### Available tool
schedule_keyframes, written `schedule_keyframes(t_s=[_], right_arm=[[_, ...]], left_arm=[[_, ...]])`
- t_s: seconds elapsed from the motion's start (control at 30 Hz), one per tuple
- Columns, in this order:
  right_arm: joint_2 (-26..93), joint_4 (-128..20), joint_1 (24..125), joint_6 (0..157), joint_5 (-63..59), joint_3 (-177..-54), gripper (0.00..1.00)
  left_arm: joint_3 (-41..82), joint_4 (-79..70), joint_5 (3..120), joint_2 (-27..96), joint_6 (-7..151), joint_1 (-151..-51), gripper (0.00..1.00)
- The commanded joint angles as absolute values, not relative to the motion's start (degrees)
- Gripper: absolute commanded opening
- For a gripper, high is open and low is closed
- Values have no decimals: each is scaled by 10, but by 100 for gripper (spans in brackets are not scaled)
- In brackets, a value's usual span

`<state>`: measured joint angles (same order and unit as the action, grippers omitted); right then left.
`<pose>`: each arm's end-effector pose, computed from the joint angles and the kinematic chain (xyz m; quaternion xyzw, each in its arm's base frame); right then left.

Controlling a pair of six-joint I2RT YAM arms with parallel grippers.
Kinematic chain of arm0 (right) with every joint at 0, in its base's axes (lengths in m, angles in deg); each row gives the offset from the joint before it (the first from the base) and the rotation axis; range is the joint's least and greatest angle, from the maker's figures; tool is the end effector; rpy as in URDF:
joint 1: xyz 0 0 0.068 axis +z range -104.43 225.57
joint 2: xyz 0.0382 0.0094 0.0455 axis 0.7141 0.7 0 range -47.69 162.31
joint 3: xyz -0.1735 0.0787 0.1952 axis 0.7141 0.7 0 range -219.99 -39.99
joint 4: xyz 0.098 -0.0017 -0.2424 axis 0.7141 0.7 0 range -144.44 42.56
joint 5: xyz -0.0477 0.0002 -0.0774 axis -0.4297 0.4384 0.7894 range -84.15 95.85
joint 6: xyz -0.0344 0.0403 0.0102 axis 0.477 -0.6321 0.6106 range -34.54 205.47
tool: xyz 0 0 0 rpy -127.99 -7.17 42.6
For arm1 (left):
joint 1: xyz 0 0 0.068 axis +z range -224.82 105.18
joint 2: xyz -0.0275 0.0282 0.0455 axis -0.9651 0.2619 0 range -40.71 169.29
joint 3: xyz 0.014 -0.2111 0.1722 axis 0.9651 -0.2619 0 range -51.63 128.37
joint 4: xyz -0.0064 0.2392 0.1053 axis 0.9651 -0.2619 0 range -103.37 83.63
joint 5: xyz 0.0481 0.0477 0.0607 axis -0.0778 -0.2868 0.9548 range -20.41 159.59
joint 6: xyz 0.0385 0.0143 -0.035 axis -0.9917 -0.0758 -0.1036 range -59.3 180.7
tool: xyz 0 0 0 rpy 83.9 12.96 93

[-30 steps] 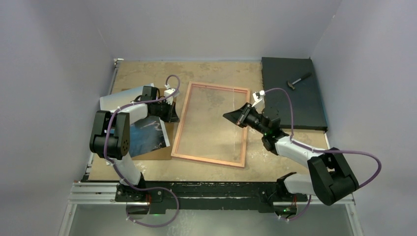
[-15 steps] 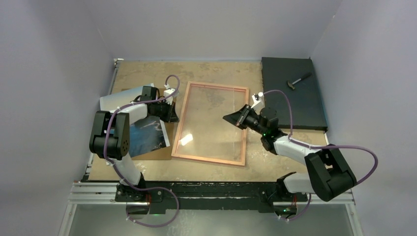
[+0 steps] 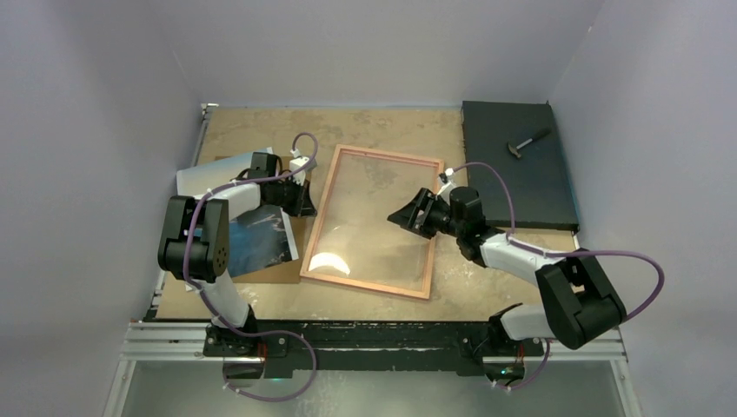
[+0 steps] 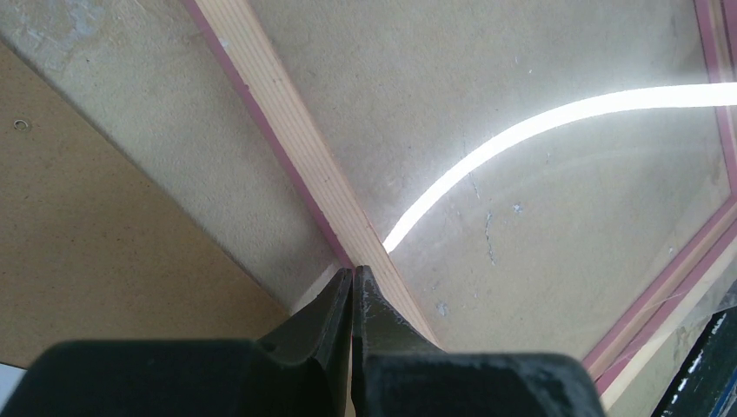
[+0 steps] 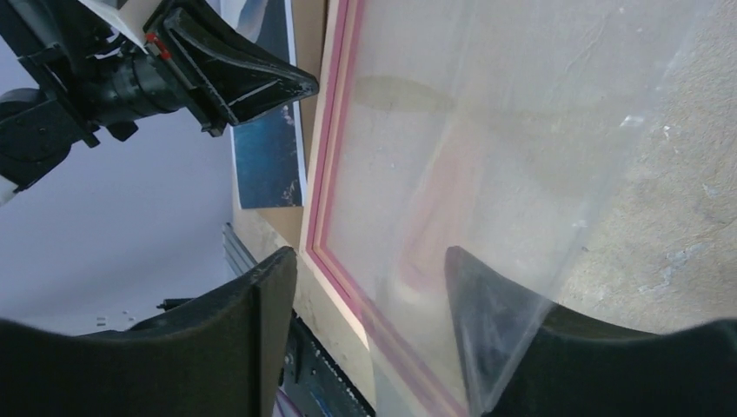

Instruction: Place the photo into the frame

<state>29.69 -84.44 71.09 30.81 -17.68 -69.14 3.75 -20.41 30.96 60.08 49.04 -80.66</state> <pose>0.2390 0.1298 0.1949 0.0838 0.7978 0.4959 0.3326 0.3319 -0.0563 0.1527 0.2247 0.8865 -0.3061 0.2645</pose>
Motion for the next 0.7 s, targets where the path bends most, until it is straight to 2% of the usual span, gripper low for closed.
schedule_keyframes(t_s=[0.0,0.03,0.07,0.1,0.67], right_arm=[[302,-783,719,360,-186,-737,72],[304,-775,719,365,-187,-742,75],[305,-766,719,373,-187,-747,87],[307,-753,719,381,-185,-754,90],[317,-643,713,449,-115,-800,94]], left_arm=[[8,-259,349,617,464,-812,0],[8,-259,350,617,464,-812,0],[8,-259,350,618,465,-812,0],[7,-259,349,617,464,-812,0],[7,-257,348,616,464,-812,0]])
